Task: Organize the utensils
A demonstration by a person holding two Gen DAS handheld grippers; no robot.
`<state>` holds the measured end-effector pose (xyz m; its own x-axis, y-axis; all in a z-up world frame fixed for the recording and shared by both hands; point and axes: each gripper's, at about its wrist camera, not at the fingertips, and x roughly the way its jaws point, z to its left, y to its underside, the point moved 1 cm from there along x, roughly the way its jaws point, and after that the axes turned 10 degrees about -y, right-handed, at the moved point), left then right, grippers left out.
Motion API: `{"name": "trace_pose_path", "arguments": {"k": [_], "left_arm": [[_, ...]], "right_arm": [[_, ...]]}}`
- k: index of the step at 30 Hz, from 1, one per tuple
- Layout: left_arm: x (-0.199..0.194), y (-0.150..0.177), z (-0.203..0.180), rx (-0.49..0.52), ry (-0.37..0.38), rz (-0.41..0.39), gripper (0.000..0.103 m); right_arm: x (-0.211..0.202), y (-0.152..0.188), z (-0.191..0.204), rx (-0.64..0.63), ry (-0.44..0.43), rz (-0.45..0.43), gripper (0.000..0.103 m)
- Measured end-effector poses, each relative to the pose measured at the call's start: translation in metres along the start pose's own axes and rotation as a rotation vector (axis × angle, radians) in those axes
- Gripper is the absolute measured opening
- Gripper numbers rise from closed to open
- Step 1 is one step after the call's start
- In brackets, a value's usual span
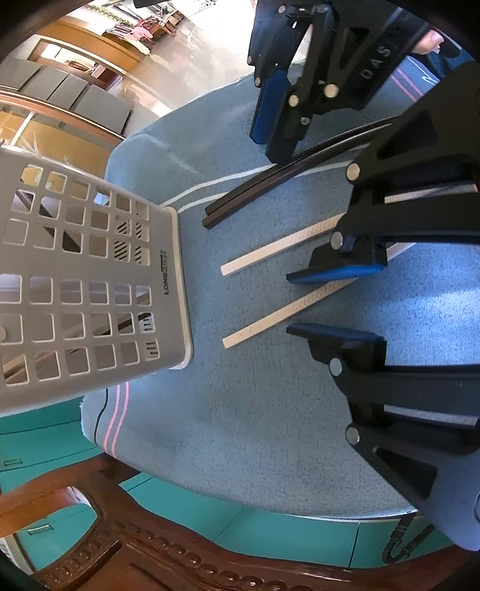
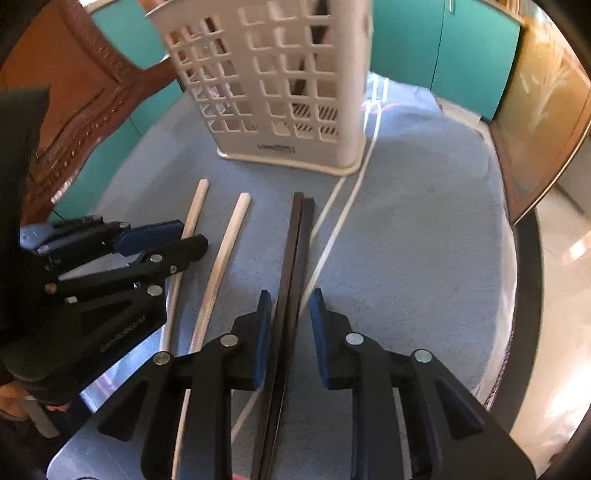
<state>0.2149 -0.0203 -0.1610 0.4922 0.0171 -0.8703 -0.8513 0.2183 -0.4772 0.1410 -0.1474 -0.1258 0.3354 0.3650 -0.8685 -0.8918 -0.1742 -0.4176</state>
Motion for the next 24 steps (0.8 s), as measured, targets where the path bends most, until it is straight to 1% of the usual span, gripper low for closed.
{"name": "trace_pose_path", "arguments": {"k": [1, 4, 6, 9, 13, 17, 18, 22, 24], "left_arm": [[0.0, 0.0, 0.0, -0.001, 0.001, 0.001, 0.023], [0.001, -0.001, -0.001, -0.001, 0.003, 0.001, 0.023], [0.001, -0.002, -0.002, 0.006, 0.003, -0.001, 0.023], [0.001, -0.003, -0.001, 0.011, 0.004, -0.002, 0.023], [0.002, -0.003, -0.001, 0.012, 0.008, -0.003, 0.023], [0.001, -0.004, 0.002, 0.011, 0.011, -0.002, 0.023], [0.001, -0.005, 0.003, 0.008, 0.01, -0.001, 0.023], [-0.004, -0.006, 0.009, -0.016, 0.015, -0.011, 0.024], [-0.006, -0.007, 0.011, -0.027, 0.011, -0.015, 0.027]], "right_arm": [[0.001, 0.0, 0.003, -0.009, 0.004, -0.004, 0.014], [-0.001, -0.001, 0.002, 0.039, -0.058, -0.013, 0.012], [-0.009, -0.004, -0.002, 0.057, -0.069, -0.042, 0.012], [-0.02, -0.007, -0.01, 0.091, -0.116, -0.062, 0.012], [-0.022, -0.004, -0.023, 0.112, -0.06, -0.062, 0.014], [-0.012, -0.003, -0.018, 0.1, -0.054, -0.042, 0.014], [-0.009, -0.004, -0.015, 0.087, -0.04, -0.039, 0.014], [0.0, -0.007, -0.004, 0.053, 0.083, -0.054, 0.014], [0.008, -0.009, -0.004, 0.063, 0.099, -0.047, 0.014]]}}
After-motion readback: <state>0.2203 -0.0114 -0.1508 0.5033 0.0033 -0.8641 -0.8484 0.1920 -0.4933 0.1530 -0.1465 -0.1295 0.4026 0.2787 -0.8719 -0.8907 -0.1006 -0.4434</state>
